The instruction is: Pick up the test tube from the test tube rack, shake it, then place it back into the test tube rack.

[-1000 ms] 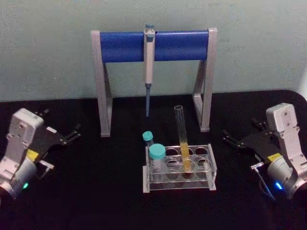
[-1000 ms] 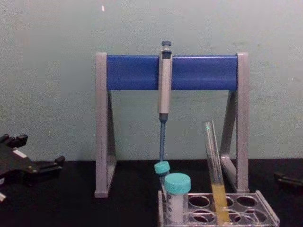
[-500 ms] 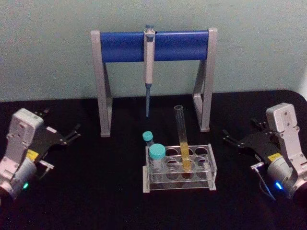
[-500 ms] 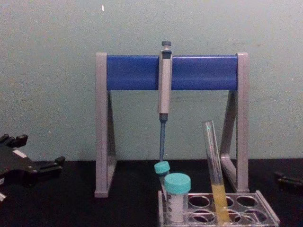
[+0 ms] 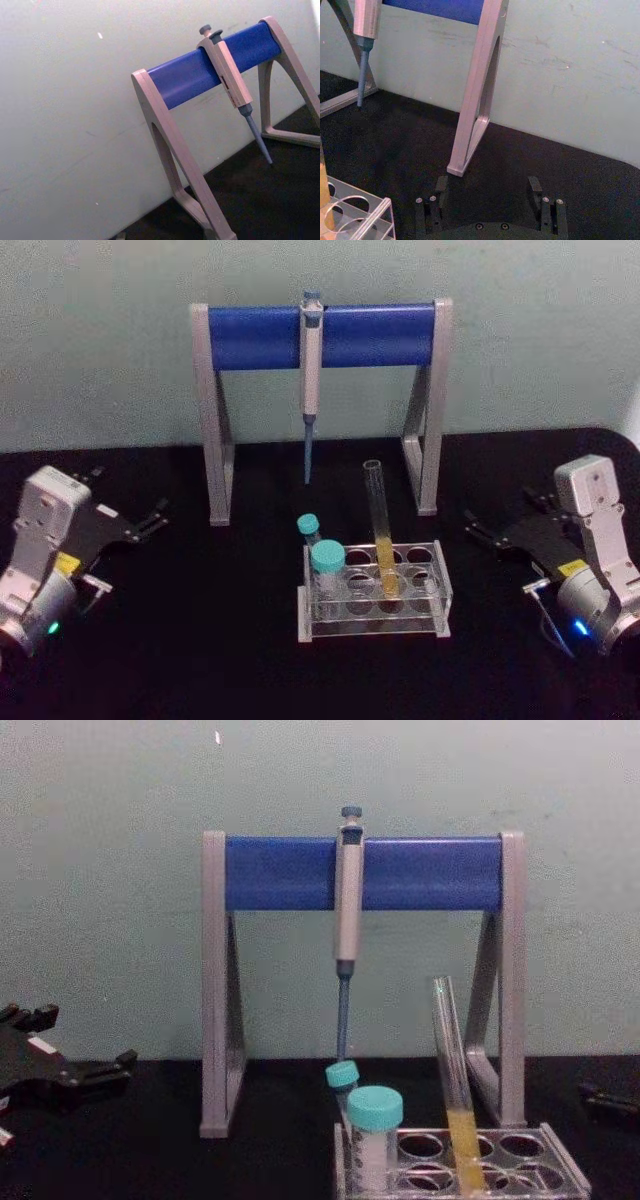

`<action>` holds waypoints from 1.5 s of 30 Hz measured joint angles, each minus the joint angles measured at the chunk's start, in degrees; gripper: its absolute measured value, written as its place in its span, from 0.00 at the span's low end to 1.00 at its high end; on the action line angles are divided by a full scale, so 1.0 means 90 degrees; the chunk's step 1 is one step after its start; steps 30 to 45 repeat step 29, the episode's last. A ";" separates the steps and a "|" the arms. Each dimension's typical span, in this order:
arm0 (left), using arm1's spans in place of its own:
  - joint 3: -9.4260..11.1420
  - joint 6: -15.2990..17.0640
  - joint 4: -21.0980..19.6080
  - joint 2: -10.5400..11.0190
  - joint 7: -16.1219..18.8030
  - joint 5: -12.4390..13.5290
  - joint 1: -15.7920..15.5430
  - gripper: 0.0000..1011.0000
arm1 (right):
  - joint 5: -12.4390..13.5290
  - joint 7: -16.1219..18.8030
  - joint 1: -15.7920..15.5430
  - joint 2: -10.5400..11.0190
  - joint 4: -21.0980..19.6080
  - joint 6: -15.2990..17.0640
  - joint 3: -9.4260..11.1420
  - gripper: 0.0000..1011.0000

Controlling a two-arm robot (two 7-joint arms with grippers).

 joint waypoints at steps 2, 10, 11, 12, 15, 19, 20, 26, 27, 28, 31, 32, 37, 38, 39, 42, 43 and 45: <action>0.0000 0.0000 0.0000 0.0000 0.0000 0.0000 0.0000 0.99 | 0.0000 0.0000 0.0000 0.0000 0.0000 0.0000 0.0000 0.99; 0.0000 0.0000 0.0000 0.0000 0.0000 0.0000 0.0000 0.99 | 0.0000 0.0000 0.0000 0.0000 0.0000 0.0000 0.0000 0.99; 0.0000 0.0000 0.0000 0.0000 0.0000 0.0000 0.0000 0.99 | 0.0000 0.0000 0.0000 0.0000 0.0000 0.0000 0.0000 0.99; 0.0000 0.0000 0.0000 0.0000 0.0000 0.0000 0.0000 0.99 | 0.0000 0.0000 0.0000 0.0000 0.0000 0.0001 0.0000 0.99; 0.0000 0.0000 0.0000 0.0000 0.0000 0.0000 0.0000 0.99 | 0.0000 0.0000 0.0000 0.0000 0.0000 0.0000 0.0000 0.99; 0.0000 0.0000 0.0000 0.0000 0.0000 0.0000 0.0000 0.99 | 0.0000 0.0000 0.0000 0.0000 0.0000 0.0001 0.0000 0.99; 0.0000 0.0000 0.0000 0.0000 0.0000 0.0000 0.0000 0.99 | 0.0000 0.0000 0.0000 0.0000 0.0000 0.0001 0.0000 0.99; 0.0000 0.0000 0.0000 0.0000 0.0000 0.0000 0.0000 0.99 | 0.0000 0.0000 0.0000 0.0000 0.0000 0.0001 0.0000 0.99; 0.0000 0.0000 0.0000 0.0000 0.0000 0.0000 0.0000 0.99 | 0.0000 0.0000 0.0000 0.0000 0.0000 0.0001 0.0000 0.99; 0.0000 0.0000 0.0000 0.0000 0.0000 0.0000 0.0000 0.99 | 0.0000 0.0000 0.0000 0.0000 0.0000 0.0001 0.0000 0.99; 0.0000 0.0000 0.0000 0.0000 0.0000 0.0000 0.0000 0.99 | 0.0000 0.0000 0.0000 0.0000 0.0000 0.0000 0.0000 0.99; 0.0000 0.0000 0.0000 0.0000 0.0000 0.0000 0.0000 0.99 | 0.0000 0.0000 0.0000 0.0000 0.0000 0.0000 0.0000 0.99; 0.0000 0.0000 0.0000 0.0000 0.0000 0.0000 0.0000 0.99 | 0.0000 0.0000 0.0000 0.0000 0.0000 0.0000 0.0000 0.99; 0.0000 0.0000 0.0000 0.0000 0.0000 0.0000 0.0000 0.99 | 0.0000 0.0000 0.0000 0.0000 0.0000 0.0000 0.0000 0.99; 0.0000 0.0000 0.0000 0.0000 0.0000 0.0000 0.0000 0.99 | 0.0000 0.0000 0.0000 0.0000 0.0000 0.0000 0.0000 0.99; 0.0000 0.0000 0.0000 0.0000 0.0000 0.0000 0.0000 0.99 | 0.0000 0.0000 0.0000 0.0000 0.0000 0.0000 0.0000 0.99; 0.0000 0.0000 0.0000 0.0000 0.0000 0.0000 0.0000 0.99 | 0.0000 0.0000 0.0000 0.0000 0.0000 0.0000 0.0000 0.99; 0.0000 0.0000 0.0000 0.0000 0.0000 0.0000 0.0000 0.99 | 0.0000 0.0000 0.0000 0.0000 0.0000 0.0000 0.0000 0.99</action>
